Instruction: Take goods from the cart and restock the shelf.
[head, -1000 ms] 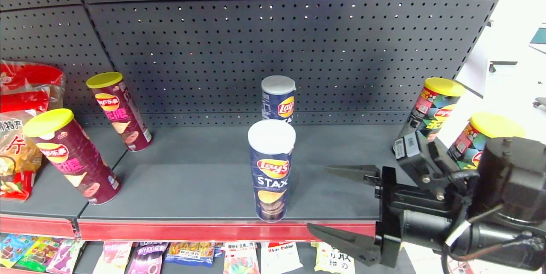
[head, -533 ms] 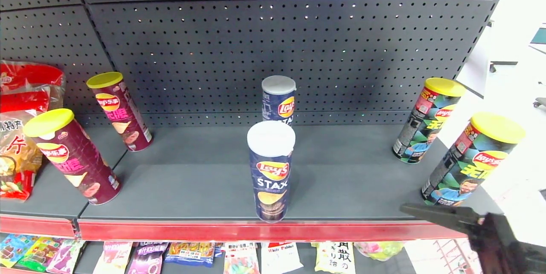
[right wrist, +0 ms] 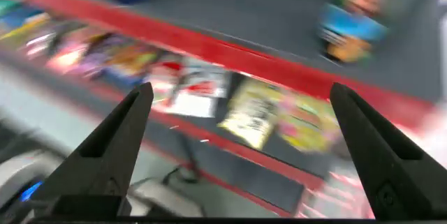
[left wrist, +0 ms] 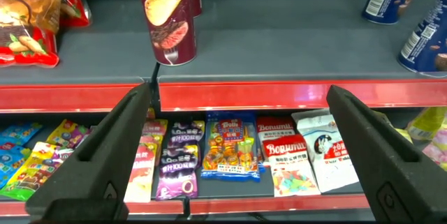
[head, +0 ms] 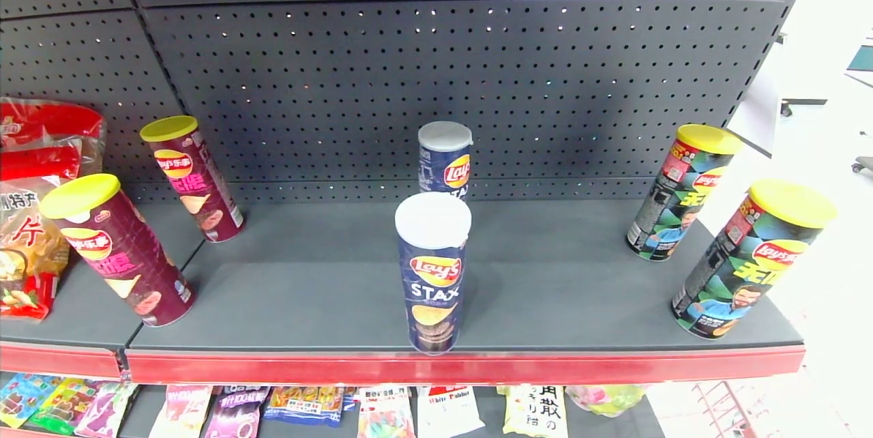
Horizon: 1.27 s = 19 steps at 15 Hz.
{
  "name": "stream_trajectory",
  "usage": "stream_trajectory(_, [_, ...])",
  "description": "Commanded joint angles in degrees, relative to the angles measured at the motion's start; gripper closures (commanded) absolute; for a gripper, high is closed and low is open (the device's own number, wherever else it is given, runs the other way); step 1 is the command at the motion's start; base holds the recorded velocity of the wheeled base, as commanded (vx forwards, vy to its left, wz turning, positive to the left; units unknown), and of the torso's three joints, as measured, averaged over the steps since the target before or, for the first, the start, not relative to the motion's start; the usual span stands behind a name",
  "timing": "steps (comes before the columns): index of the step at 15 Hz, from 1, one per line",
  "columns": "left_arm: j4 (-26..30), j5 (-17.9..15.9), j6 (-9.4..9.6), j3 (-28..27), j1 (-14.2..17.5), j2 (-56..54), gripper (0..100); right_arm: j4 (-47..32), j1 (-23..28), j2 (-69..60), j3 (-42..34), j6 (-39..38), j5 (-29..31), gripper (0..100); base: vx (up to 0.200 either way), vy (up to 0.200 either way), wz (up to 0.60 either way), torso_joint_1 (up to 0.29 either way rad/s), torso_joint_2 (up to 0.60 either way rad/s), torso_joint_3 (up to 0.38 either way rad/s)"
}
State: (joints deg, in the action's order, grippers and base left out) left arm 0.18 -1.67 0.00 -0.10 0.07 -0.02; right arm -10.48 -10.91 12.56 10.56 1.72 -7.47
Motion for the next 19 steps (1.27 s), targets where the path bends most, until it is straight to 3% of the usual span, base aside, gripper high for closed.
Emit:
stream_trajectory(1, [0.0,0.0,0.00,0.0,0.0,0.0,0,2.0,4.6,-6.9,-4.3,-1.1,1.4,0,0.000,0.000,0.00,0.000,0.00,0.000])
stream_trajectory(6, [0.0,0.0,0.00,0.0,0.0,0.0,0,4.5,11.7,-9.0,-6.5,-2.6,1.2,0,0.000,0.000,0.00,0.000,0.00,0.000])
stream_trajectory(8, [0.0,0.0,0.00,0.0,0.0,0.0,0,5.6,11.3,-12.6,-7.1,-3.7,2.1,0,0.000,0.000,0.00,0.000,0.00,0.000])
stream_trajectory(10, [0.0,0.0,0.00,0.0,0.0,0.0,0,11.0,11.2,-12.5,-10.6,-2.6,6.9,0,0.000,0.000,0.00,0.000,0.00,0.000])
stream_trajectory(19, [0.0,0.0,0.00,0.0,0.0,0.0,0,10.6,11.2,-12.5,-10.6,-2.7,6.6,0,0.000,0.000,0.00,0.000,0.00,0.000])
